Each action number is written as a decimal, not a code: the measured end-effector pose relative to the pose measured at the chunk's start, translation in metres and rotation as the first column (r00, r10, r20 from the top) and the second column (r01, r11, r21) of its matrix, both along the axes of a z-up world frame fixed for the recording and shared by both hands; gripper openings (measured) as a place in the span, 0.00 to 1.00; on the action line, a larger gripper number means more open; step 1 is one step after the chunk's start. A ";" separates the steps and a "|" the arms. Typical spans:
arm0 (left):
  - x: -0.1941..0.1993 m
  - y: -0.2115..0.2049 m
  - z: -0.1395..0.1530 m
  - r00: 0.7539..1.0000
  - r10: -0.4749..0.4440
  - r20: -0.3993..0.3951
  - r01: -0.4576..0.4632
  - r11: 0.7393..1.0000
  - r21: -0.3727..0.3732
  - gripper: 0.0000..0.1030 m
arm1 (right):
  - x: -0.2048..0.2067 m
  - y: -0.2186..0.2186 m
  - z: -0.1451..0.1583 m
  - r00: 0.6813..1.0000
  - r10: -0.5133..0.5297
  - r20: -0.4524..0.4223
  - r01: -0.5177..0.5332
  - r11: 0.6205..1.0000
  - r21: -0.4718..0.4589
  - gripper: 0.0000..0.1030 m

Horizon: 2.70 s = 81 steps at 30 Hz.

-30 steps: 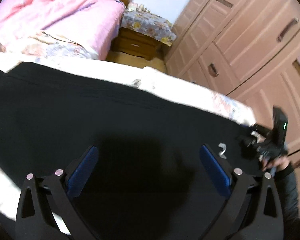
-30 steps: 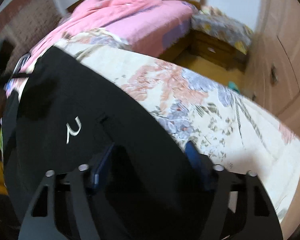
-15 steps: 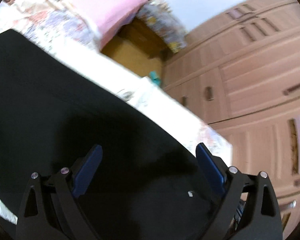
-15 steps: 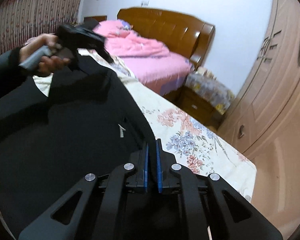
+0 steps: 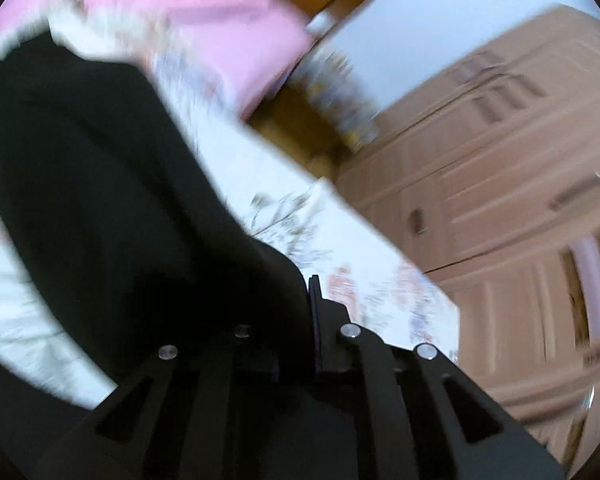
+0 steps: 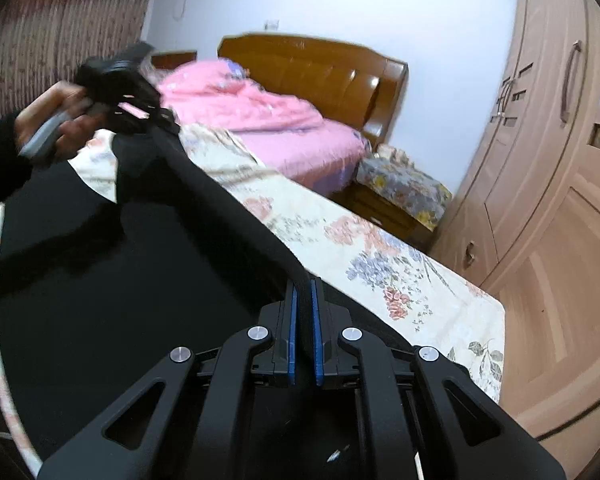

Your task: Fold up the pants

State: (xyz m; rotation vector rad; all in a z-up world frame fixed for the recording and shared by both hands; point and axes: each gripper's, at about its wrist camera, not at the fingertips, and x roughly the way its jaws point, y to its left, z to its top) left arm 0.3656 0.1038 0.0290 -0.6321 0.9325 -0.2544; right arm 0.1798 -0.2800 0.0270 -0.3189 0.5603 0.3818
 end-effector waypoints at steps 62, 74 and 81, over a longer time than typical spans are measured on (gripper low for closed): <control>-0.190 0.044 -0.079 1.000 -0.008 -0.006 0.009 0.964 0.264 0.46 | -0.157 -0.058 -0.106 0.725 -0.378 -0.576 0.684 0.493 0.538 0.12; -0.271 0.064 -0.013 0.989 -0.032 0.143 -0.013 0.953 0.302 0.12 | -0.177 -0.061 -0.078 0.777 -0.289 -0.559 0.621 0.498 0.605 0.09; -0.287 0.070 -0.095 0.999 0.022 0.034 -0.029 0.976 0.216 0.12 | -0.187 -0.074 -0.117 0.704 -0.296 -0.646 0.701 0.435 0.565 0.08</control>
